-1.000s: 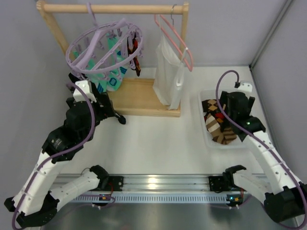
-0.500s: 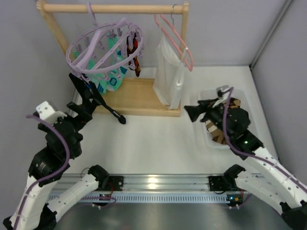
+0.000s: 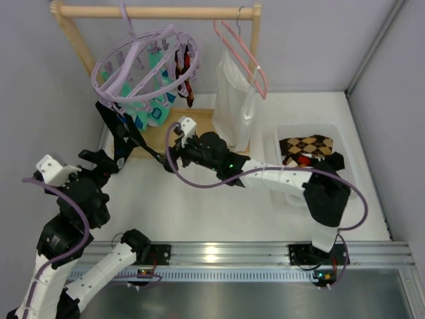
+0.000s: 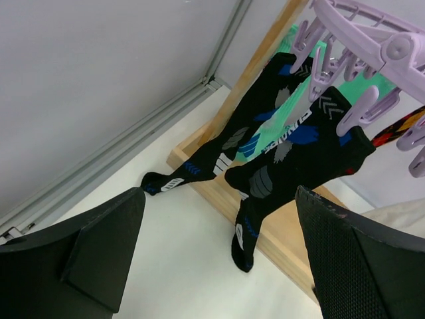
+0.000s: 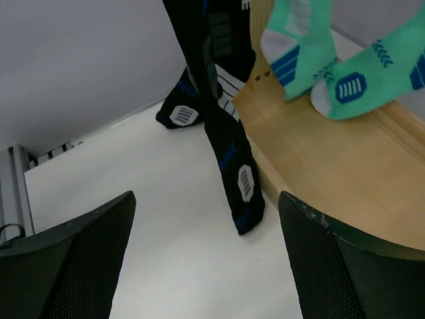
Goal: Remove the socks clipped to the hanger
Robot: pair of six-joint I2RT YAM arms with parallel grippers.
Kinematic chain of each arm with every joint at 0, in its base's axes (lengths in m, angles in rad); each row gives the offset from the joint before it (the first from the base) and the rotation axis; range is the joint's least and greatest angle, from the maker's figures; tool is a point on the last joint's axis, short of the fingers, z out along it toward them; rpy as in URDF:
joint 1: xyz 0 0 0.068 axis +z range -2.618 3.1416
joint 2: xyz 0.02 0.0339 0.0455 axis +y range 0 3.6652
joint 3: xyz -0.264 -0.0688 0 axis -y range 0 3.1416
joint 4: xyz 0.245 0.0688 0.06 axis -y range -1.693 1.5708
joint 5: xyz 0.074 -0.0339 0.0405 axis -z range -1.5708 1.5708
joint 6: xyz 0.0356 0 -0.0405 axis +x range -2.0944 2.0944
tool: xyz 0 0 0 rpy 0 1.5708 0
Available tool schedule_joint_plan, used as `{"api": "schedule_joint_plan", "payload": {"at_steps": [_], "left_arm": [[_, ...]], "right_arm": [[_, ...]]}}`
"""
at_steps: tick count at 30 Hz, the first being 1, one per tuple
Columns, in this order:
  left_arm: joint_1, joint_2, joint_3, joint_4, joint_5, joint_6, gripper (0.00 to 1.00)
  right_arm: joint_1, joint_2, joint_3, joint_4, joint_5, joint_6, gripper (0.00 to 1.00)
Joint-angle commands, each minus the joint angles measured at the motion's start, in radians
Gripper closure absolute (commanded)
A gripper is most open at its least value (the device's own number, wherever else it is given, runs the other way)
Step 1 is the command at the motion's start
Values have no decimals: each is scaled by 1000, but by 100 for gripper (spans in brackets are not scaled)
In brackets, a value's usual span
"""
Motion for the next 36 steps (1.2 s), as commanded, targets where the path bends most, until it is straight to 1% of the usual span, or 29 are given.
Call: {"api": "schedule_joint_plan", "payload": {"at_steps": [1,2,3,5,9,10,13,14,15,16,17,18,19,20,21,22,23,24,25,26,27,28,29,30,32,33,34,35,36], "left_arm": [[13,45,-13,21,2,15,2],[16,52,-13,23,6,17,2],[22,55,-13,23,16,25,2],[24,62,-15,30,45,37,2],[30,70,-16,38,56,54,2],[35,67,-18,43,62,55,2],[38,59,-29,61,92,69,2],[39,58,-30,67,98,75,2],[39,55,-35,73,105,78,2],[39,55,-35,75,106,81,2],[39,55,-35,75,108,83,2],[41,56,-35,78,108,84,2],[41,55,-36,81,112,86,2],[42,53,-38,82,117,92,2],[44,55,-38,86,118,94,2],[45,55,-39,92,126,97,2],[50,56,-39,92,128,97,2],[53,58,-36,95,132,97,2],[55,65,-35,93,141,98,2],[55,70,-33,105,173,107,2],[55,76,-29,115,203,123,2],[56,97,-14,122,238,136,2],[58,110,0,135,323,162,2],[58,127,13,138,364,170,2],[58,177,60,135,445,183,2],[58,191,75,135,527,186,2],[58,203,94,135,568,187,2],[58,226,106,133,600,186,2],[58,236,134,133,667,183,2]], "right_arm": [[2,161,207,99,-86,-60,15],[4,239,244,99,-98,-69,16],[2,274,308,105,-107,-74,16],[4,371,366,119,-129,-54,18],[7,517,545,106,-141,-45,19],[5,573,576,103,-127,-51,20],[5,658,679,106,-72,-69,23],[4,707,698,112,-61,-77,26],[1,724,718,140,-52,-79,31],[-1,736,719,160,-29,-80,37],[-1,747,711,184,-23,-86,46],[-1,746,681,206,-18,-86,69],[1,723,658,261,-11,-86,82],[1,703,621,299,-8,-83,92],[7,678,532,339,-6,-86,99],[8,620,487,414,-3,-94,100],[12,588,444,439,26,-95,100],[21,554,356,464,34,-97,100],[25,484,308,506,42,-92,100],[31,445,257,531,45,-91,100],[42,407,154,553,43,-86,100],[45,329,99,594,46,-74,100],[53,289,46,612,49,-68,100],[56,247,-58,628,58,-63,100],[56,131,-158,652,60,-49,100],[56,93,-245,648,65,-52,100],[55,19,-287,640,68,-54,100],[54,-18,-364,631,69,-57,100],[53,-55,-399,605,80,-59,100]]}}
